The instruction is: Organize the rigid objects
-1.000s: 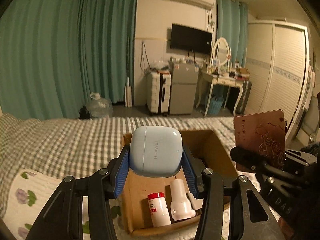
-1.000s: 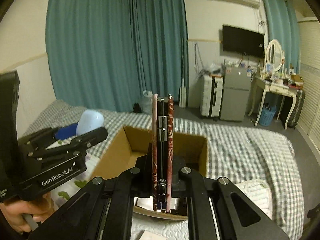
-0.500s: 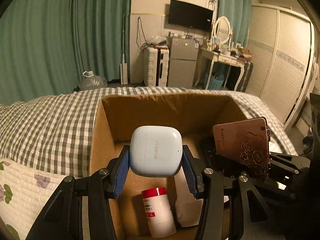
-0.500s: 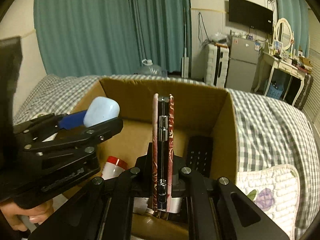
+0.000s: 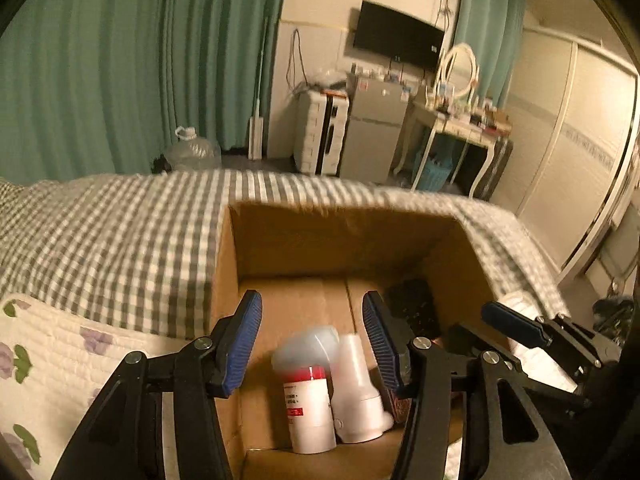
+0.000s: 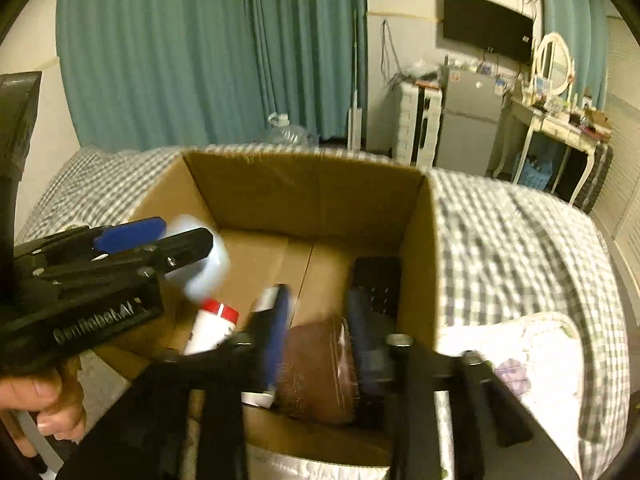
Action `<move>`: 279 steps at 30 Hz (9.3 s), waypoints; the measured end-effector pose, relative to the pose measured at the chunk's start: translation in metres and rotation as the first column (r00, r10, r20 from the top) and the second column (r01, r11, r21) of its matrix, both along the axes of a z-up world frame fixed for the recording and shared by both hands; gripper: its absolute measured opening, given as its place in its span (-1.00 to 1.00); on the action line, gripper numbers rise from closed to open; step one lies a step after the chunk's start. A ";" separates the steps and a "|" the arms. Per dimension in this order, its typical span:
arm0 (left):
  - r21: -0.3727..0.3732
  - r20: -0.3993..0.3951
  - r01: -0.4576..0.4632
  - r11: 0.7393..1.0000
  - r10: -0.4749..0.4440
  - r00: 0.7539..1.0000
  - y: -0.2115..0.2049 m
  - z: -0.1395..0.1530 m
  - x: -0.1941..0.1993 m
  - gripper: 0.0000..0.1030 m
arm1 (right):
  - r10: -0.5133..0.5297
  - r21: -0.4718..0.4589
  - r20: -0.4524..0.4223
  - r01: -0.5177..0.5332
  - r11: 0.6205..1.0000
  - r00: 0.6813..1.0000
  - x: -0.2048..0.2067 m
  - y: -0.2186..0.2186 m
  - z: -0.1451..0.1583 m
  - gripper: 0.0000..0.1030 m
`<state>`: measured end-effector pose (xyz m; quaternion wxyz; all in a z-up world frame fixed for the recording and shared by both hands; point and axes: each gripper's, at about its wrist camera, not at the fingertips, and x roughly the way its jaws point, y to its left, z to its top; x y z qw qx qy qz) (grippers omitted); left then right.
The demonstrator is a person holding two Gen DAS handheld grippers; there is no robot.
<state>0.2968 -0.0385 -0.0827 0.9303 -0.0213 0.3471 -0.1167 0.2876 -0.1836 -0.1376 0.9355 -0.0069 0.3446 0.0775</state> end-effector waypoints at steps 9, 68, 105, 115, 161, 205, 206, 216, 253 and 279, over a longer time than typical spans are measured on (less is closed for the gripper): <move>-0.041 0.133 -0.026 0.999 0.032 0.991 0.014 0.072 -0.046 0.13 | -0.071 0.010 0.134 0.070 0.998 0.989 -0.047 -0.015 0.071 -0.05; 0.108 0.203 -0.051 0.993 0.028 0.979 0.054 0.000 -0.156 0.25 | -0.137 -0.013 0.152 0.140 0.990 0.979 -0.162 0.015 0.045 1.00; 0.085 -0.099 0.015 0.996 -0.007 0.995 0.044 -0.091 -0.150 -0.45 | -0.058 -0.036 -0.178 0.053 0.998 0.982 -0.117 0.033 -0.091 0.09; 0.058 -0.025 -0.016 0.998 0.018 1.000 0.046 -0.044 -0.204 -0.55 | -0.051 -0.037 -0.111 0.048 0.998 0.992 -0.175 0.042 -0.047 0.08; 0.008 0.431 -0.033 0.999 0.026 0.902 0.039 0.164 -0.172 -0.58 | -0.045 0.005 0.442 0.047 0.999 0.896 -0.192 0.042 0.215 0.08; 0.111 0.054 0.005 0.994 -0.011 0.998 0.005 -0.032 0.007 -0.56 | -0.010 -0.108 -0.048 0.005 0.994 0.999 0.042 0.023 -0.033 0.05; 0.105 0.057 0.000 0.994 -0.006 0.998 0.007 -0.029 0.005 -0.55 | -0.009 -0.102 -0.033 0.005 0.995 0.999 0.039 0.023 -0.028 0.05; 0.036 0.192 -0.049 0.998 0.041 0.981 0.028 0.064 -0.042 -0.04 | -0.043 -0.069 0.148 0.054 0.996 0.988 -0.013 0.015 0.061 0.24; 0.016 0.420 -0.068 0.998 0.055 0.906 0.085 0.137 -0.241 0.25 | -0.089 -0.052 0.505 0.133 0.990 0.858 -0.259 0.039 0.195 1.00; 0.045 0.328 -0.063 0.997 0.045 0.944 0.084 0.071 -0.209 0.25 | -0.183 0.000 0.354 0.196 0.981 0.917 -0.219 0.012 0.105 1.00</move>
